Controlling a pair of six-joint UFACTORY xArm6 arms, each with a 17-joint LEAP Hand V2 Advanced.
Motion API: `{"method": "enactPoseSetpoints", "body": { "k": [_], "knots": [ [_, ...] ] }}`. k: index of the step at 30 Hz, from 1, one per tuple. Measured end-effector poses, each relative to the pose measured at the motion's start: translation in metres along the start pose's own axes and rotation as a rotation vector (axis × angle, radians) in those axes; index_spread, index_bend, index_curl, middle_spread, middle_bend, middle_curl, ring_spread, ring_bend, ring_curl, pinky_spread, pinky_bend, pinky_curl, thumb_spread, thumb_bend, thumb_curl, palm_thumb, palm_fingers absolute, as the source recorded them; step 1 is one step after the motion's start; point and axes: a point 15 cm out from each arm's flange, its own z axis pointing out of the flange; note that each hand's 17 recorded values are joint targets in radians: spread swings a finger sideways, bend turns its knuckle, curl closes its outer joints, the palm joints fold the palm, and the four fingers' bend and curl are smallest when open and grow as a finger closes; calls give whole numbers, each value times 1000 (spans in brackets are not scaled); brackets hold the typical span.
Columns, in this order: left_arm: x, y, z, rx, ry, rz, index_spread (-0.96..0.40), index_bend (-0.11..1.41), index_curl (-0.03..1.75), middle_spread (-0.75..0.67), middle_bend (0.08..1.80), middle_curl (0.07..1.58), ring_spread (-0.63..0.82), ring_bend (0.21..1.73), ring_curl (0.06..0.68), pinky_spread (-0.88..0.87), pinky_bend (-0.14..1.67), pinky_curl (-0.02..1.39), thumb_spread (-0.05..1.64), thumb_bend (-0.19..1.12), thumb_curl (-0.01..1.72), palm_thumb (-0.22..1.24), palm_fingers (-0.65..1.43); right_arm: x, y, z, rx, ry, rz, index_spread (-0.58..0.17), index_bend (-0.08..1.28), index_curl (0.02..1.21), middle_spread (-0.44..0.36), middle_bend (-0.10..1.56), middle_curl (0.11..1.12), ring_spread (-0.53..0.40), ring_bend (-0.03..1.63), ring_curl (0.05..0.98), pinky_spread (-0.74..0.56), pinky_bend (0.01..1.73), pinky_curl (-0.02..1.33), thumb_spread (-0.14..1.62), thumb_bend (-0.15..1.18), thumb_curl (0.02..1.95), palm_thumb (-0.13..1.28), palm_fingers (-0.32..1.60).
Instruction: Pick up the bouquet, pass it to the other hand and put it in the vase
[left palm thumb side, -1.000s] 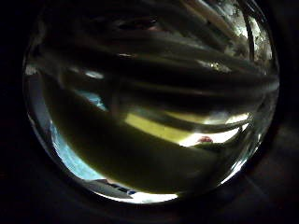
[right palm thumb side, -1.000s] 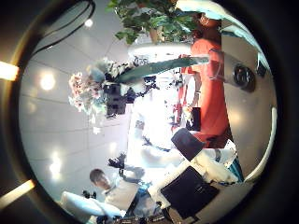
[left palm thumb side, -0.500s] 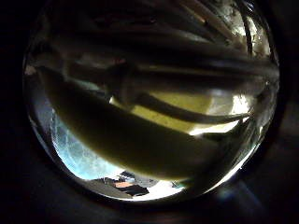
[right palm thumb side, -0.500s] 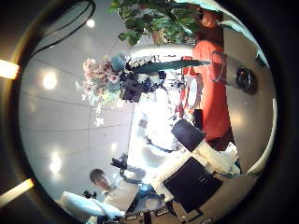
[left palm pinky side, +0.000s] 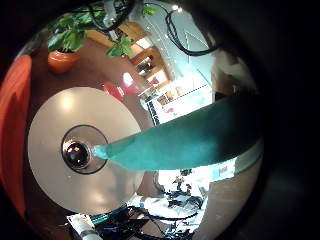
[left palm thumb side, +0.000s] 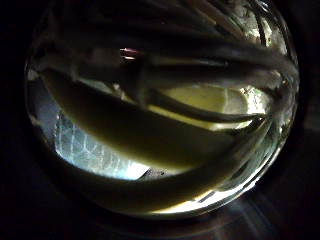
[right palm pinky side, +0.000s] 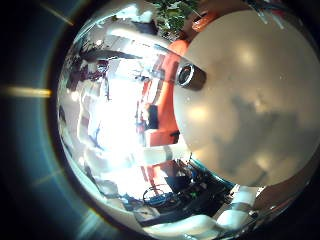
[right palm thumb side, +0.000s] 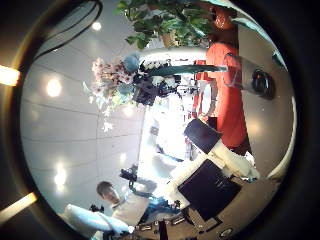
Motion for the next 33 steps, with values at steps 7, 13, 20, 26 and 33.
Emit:
{"method": "enactPoseSetpoints", "body": {
  "k": [7,13,20,26,33],
  "knots": [
    [-8,0,-1,1,-25,-13,-670,875,1148,-464,1252,895,-387,1550,595,-654,1107,1193,1104,-4,855,1020,1088,0,1,0,0,1,0,-400,179,364,-60,293,342,-32,733,247,385,678,430,1017,-25,505,696,288],
    [-15,-1,-1,-2,-22,-42,-677,863,1156,-466,1242,900,-386,1552,597,-665,1088,1215,1095,-10,844,996,1067,0,1,0,0,1,-1,-399,177,354,-59,285,343,-32,725,240,385,679,410,1017,-24,504,696,296],
    [-26,-7,5,-6,-11,-57,-683,819,1175,-473,1217,909,-387,1542,592,-677,1072,1219,1049,-30,807,930,1047,2,2,1,-1,-3,-2,-396,179,348,-59,275,347,-32,717,232,388,672,387,1017,-24,502,696,306],
    [-40,-4,13,-15,33,-103,-690,744,1193,-478,1173,909,-384,1526,578,-684,1058,1192,986,-36,743,841,1042,2,2,1,-1,-4,-5,-414,200,356,-66,262,346,-33,698,219,393,657,362,1017,-24,500,700,336],
    [-60,-13,14,15,48,-117,-694,637,1201,-480,1117,905,-397,1469,555,-687,995,1135,964,-48,667,743,961,1,2,1,-1,-3,-8,-430,206,371,-74,242,346,-33,671,206,396,630,332,1016,-24,497,701,373]
  ]
}}
